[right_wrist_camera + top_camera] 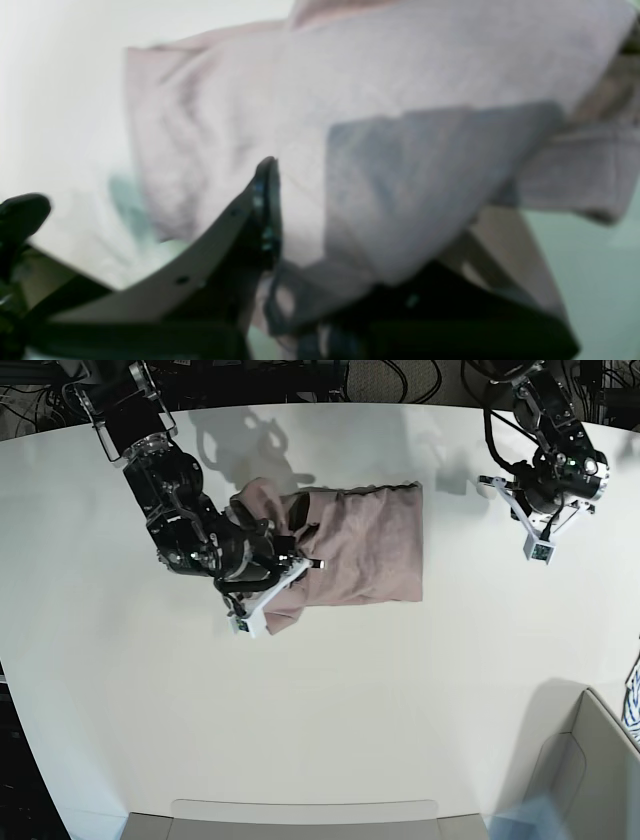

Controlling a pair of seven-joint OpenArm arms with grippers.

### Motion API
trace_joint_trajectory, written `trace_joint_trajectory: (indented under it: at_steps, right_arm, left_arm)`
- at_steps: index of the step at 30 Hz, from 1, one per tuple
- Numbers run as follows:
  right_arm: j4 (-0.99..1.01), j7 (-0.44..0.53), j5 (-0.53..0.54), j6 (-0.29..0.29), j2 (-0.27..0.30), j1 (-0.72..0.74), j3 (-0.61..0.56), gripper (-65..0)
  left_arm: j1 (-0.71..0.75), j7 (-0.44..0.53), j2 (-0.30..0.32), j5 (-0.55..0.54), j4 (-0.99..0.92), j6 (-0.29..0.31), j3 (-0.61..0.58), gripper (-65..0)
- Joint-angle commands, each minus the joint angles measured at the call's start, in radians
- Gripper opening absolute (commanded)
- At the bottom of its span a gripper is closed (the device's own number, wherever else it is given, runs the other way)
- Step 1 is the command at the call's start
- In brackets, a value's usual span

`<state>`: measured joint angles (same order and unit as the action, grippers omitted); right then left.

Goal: Fold the T-shirt properly
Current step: 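Fold the held end over onto the bundle with the right gripper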

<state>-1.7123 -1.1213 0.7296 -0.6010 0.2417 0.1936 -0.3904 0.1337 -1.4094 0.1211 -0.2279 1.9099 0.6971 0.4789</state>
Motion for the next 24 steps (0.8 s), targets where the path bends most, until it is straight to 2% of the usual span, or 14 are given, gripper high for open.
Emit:
trace_joint_trajectory:
  at_steps: [1,12,22,24]
  right_arm:
    - [-0.007,-0.010,0.032,-0.060,-0.014,0.034,-0.008,-65.0]
    - [0.186,-0.009,-0.196,-0.073,-0.226,0.122,-0.130,-65.0]
    - [0.203,-0.010,-0.298,-0.069,-0.296,0.122,-0.184,-65.0]
    - [0.206,-0.009,-0.296,-0.066,-0.298,0.122,-0.186,-59.9]
  left_arm:
    - [0.002,0.013,0.022,-0.009,0.017,0.001,0.001,-65.0]
    - [0.011,0.013,0.028,-0.009,0.017,0.001,0.005,-65.0]
    - [0.007,0.013,0.028,-0.009,0.015,0.001,0.001,-65.0]
    - [0.007,0.013,0.028,-0.009,0.013,0.001,0.001,-65.0]
